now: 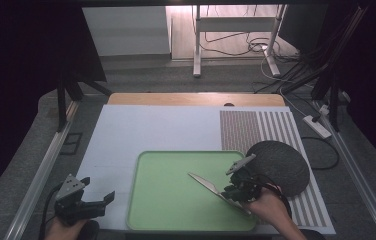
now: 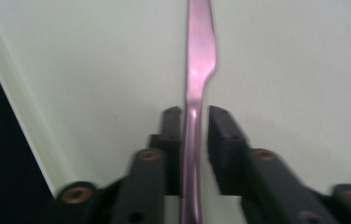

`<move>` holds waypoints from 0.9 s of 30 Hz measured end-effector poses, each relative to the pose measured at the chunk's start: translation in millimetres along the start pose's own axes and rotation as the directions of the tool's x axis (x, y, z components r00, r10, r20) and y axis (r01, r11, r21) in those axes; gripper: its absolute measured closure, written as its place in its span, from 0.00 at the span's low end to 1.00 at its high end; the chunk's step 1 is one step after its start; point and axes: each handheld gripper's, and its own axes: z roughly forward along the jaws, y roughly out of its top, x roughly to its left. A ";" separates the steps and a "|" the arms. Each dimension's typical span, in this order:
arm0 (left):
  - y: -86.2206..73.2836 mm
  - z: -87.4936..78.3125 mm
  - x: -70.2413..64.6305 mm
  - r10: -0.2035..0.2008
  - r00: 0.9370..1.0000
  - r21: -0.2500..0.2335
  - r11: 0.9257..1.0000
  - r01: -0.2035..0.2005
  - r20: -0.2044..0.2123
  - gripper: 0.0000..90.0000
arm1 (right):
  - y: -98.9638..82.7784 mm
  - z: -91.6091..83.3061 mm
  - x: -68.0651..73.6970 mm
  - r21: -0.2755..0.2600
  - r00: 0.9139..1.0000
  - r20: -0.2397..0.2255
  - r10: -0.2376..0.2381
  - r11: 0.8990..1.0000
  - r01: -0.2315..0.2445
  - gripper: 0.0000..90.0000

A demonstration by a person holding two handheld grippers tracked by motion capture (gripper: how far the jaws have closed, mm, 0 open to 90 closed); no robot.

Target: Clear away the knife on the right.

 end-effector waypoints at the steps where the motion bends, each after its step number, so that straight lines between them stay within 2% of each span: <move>1: 0.1 0.0 0.1 0.000 1.000 0.001 1.000 0.000 -0.001 0.02 | 3.9 0.3 2.4 -0.002 1.000 -0.003 -0.024 1.000 0.024 0.99; 2: 0.1 0.0 0.0 0.000 1.000 0.000 1.000 0.000 -0.001 0.02 | 8.2 2.1 5.1 -0.005 0.999 -0.006 -0.050 0.999 0.050 1.00; 3: 0.1 0.0 -0.1 0.000 1.000 0.000 1.000 0.000 -0.001 0.02 | 8.2 2.1 5.1 -0.005 0.999 -0.006 -0.050 0.999 0.050 1.00; 6: 0.2 0.2 -0.4 0.003 1.000 0.003 1.000 -0.003 -0.003 0.02 | 23.7 14.6 13.7 0.025 0.993 -0.013 -0.119 0.993 0.119 1.00; 9: 0.0 0.1 0.1 -0.001 1.000 0.002 1.000 0.001 -0.002 0.02 | 40.9 38.2 21.4 0.066 0.977 -0.007 -0.213 0.975 0.213 1.00; 10: -0.1 0.1 0.4 -0.003 1.000 0.001 1.000 0.003 -0.001 0.02 | 40.9 38.2 21.4 0.066 0.977 -0.007 -0.213 0.975 0.213 1.00; 12: -0.5 -0.2 0.4 -0.004 1.000 -0.003 1.000 0.004 -0.001 0.02 | 43.5 48.8 20.6 0.092 0.972 0.012 -0.237 0.968 0.235 1.00; 14: -0.6 -0.6 0.1 -0.001 1.000 -0.002 1.000 0.001 -0.003 0.02 | 42.3 53.4 16.3 0.109 0.972 0.021 -0.234 0.967 0.230 1.00; 16: -0.5 -0.8 -0.2 0.004 1.000 0.000 1.000 -0.004 -0.004 0.02 | 40.1 51.4 8.3 0.096 0.980 0.007 -0.199 0.976 0.197 1.00; 19: -0.4 -0.6 -0.5 0.005 1.000 0.001 1.000 -0.005 -0.005 0.02 | 37.2 46.7 1.6 0.117 0.977 0.066 -0.203 0.974 0.195 1.00; 21: -0.3 -0.7 -0.7 0.007 1.000 0.000 1.000 -0.007 -0.005 0.02 | 34.3 43.5 -6.0 0.117 0.980 0.079 -0.184 0.978 0.174 1.00; 22: -0.3 -0.7 -0.8 0.007 1.000 0.000 1.000 -0.007 -0.005 0.02 | 30.9 40.2 -13.6 0.113 0.985 0.082 -0.155 0.983 0.145 1.00; 23: -0.3 -0.7 -0.8 0.007 1.000 0.000 1.000 -0.007 -0.005 0.02 | 30.9 40.2 -13.6 0.113 0.985 0.082 -0.155 0.983 0.145 1.00; 27: -0.4 -0.7 -1.0 0.009 1.000 0.000 1.000 -0.009 -0.006 0.02 | 22.2 32.6 -26.6 0.110 0.990 0.095 -0.105 0.989 0.095 1.00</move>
